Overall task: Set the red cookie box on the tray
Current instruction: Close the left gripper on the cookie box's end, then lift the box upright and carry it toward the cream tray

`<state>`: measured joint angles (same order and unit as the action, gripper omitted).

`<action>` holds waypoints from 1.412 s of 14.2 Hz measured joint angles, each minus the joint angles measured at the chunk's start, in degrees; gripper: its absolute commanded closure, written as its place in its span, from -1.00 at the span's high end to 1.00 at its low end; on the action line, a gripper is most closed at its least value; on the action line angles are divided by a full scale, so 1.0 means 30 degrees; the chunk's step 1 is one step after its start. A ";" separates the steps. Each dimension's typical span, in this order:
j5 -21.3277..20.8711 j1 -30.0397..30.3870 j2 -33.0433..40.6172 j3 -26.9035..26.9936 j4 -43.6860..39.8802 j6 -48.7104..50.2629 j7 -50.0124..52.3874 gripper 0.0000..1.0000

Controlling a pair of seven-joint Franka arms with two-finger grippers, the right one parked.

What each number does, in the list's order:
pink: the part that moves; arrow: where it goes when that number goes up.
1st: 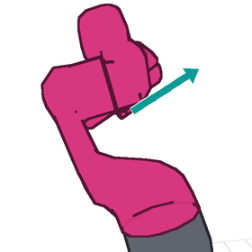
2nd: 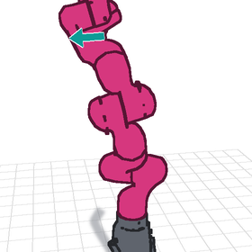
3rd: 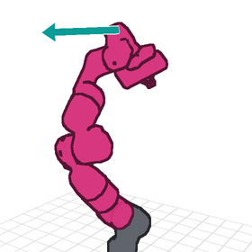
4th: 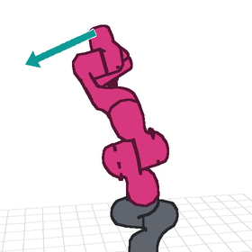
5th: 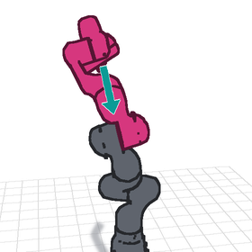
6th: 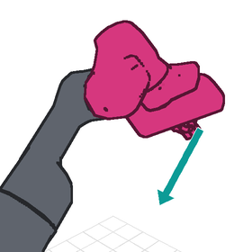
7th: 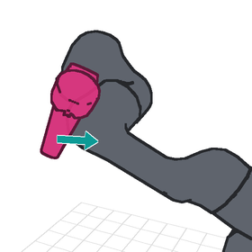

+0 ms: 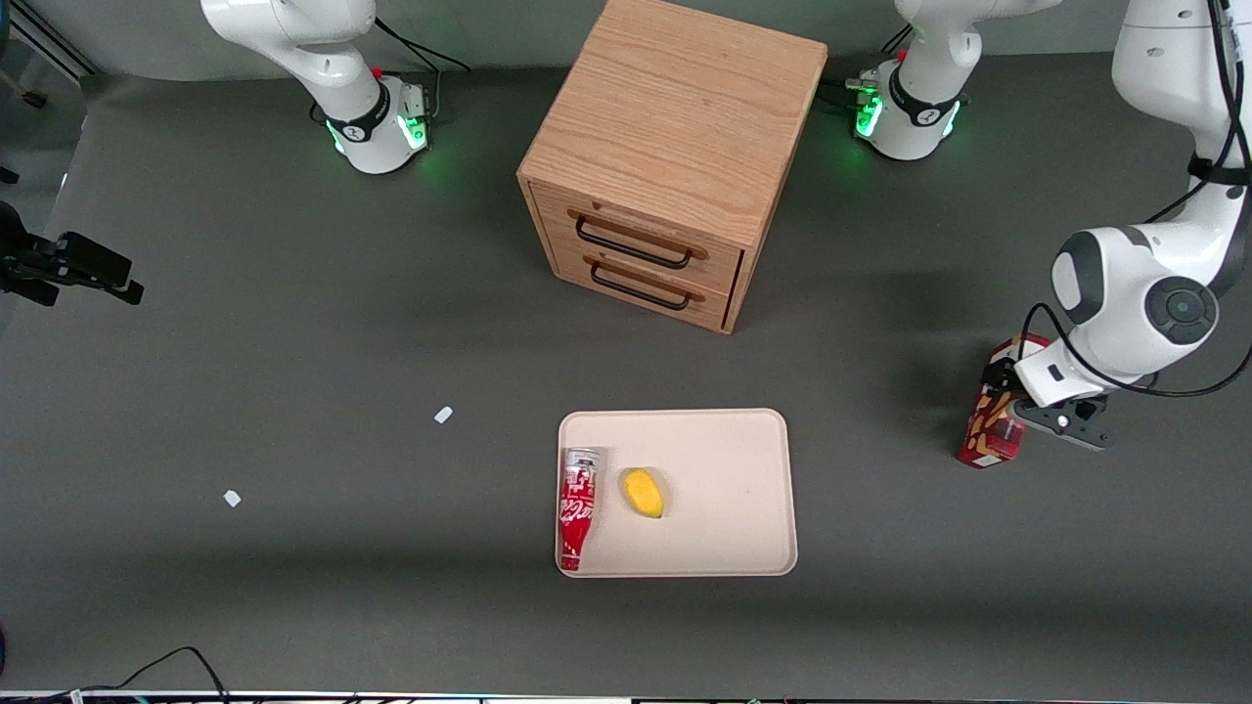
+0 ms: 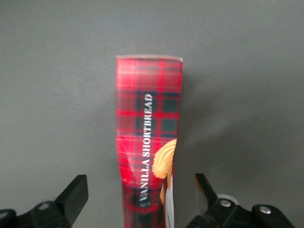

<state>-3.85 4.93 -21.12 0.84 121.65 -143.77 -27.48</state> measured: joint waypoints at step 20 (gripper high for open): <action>0.0439 -0.0171 0.1007 -0.1439 -0.8304 1.1266 0.3643 -1.00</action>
<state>-2.53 4.42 -18.10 -3.47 96.74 -109.97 -16.55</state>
